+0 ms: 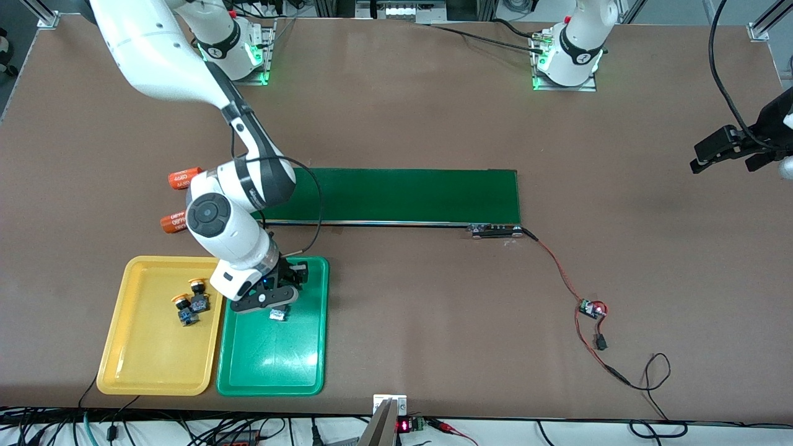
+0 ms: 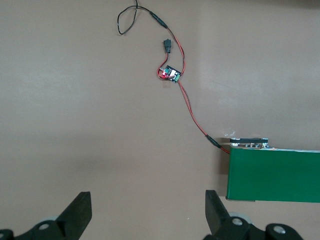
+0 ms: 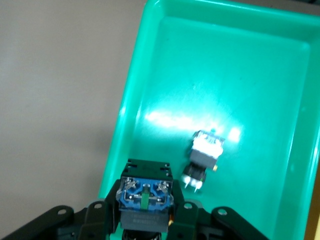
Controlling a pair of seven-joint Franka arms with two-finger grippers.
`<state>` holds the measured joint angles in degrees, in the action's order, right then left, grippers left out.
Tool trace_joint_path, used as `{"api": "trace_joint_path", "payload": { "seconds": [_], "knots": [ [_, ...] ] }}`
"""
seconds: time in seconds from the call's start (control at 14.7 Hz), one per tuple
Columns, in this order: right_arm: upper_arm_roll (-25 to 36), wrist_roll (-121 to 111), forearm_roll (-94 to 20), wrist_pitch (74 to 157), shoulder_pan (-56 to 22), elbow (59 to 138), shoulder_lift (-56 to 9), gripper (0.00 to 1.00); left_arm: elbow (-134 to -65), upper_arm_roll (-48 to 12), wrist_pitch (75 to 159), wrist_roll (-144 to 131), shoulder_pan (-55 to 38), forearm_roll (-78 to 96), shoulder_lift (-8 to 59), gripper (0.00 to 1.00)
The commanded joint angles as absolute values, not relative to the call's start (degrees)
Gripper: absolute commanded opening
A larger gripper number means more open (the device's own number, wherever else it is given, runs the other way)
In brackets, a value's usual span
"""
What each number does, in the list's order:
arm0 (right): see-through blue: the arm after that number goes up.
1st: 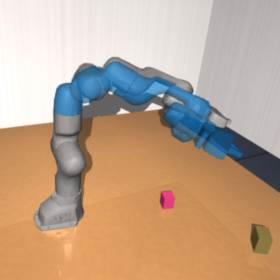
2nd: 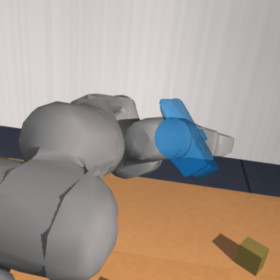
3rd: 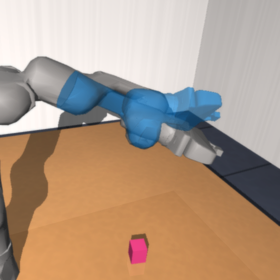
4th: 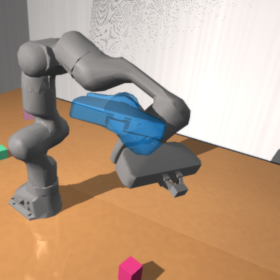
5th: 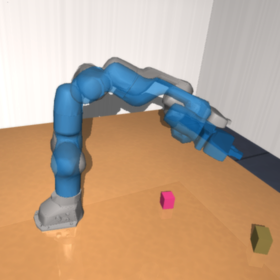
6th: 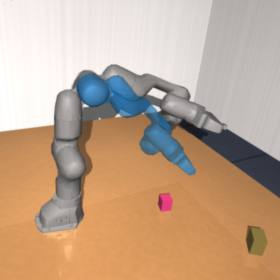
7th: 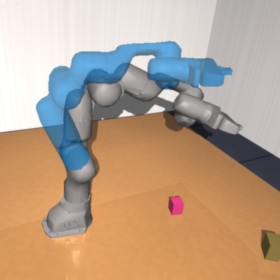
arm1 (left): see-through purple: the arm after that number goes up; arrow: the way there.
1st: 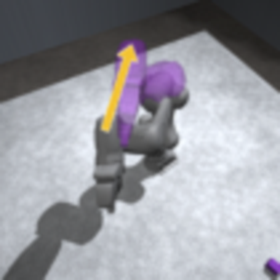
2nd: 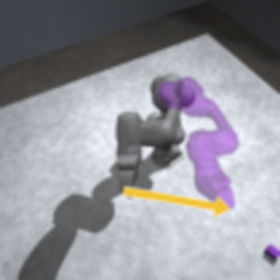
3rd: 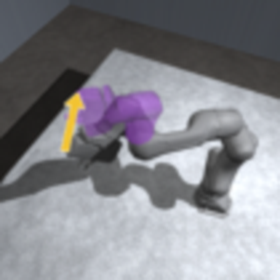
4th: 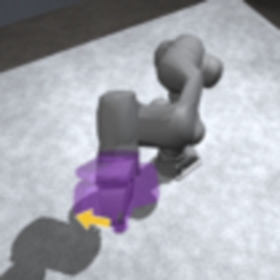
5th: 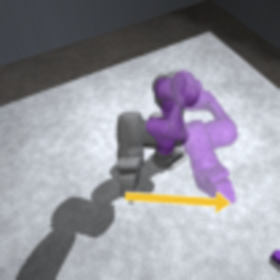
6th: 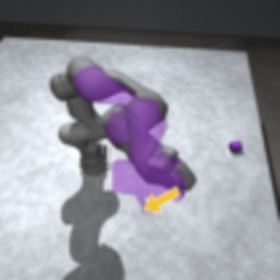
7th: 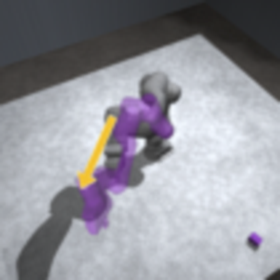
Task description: Sort buttons by color to trays
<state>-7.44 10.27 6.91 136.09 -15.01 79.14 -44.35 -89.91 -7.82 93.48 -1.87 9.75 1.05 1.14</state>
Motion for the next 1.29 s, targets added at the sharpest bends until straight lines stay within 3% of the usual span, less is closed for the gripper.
{"api": "trace_joint_path", "payload": {
  "seconds": [0.0, 0.2, 0.34, 0.41, 0.61, 1.22],
  "knots": [
    [-7.2, 9.2, 9.9, 141.2, -14.7, 77.2, -47.9, 0.20, -90.7, -8.0, 93.7, -0.7, 10.0, 1.1, 0.4, 1.00],
    [-7.2, 9.1, 9.7, 141.4, -14.5, 77.2, -47.6, 0.43, -90.7, -8.0, 93.8, -0.7, 10.1, 1.1, 0.4, 1.00],
    [-7.2, 9.9, 9.5, 141.6, -14.7, 77.3, -47.9, 0.90, -90.7, -8.0, 93.9, -0.7, 10.0, 1.1, 0.4, 1.00],
    [-7.2, 9.8, 9.5, 141.5, -14.5, 77.3, -47.8, 1.00, -90.7, -8.0, 93.8, -0.7, 10.0, 1.1, 0.4, 1.00],
    [-7.5, 9.3, 9.3, 139.1, -13.9, 77.3, -46.9, 1.00, -90.7, -8.1, 93.8, -0.7, 10.0, 1.1, 0.4, 1.00],
    [-7.6, 4.1, 3.1, 98.6, -8.2, 77.3, -26.5, 1.00, -90.5, -8.1, 93.6, -0.7, 10.0, 1.1, 0.4, 1.00]
  ]
}}
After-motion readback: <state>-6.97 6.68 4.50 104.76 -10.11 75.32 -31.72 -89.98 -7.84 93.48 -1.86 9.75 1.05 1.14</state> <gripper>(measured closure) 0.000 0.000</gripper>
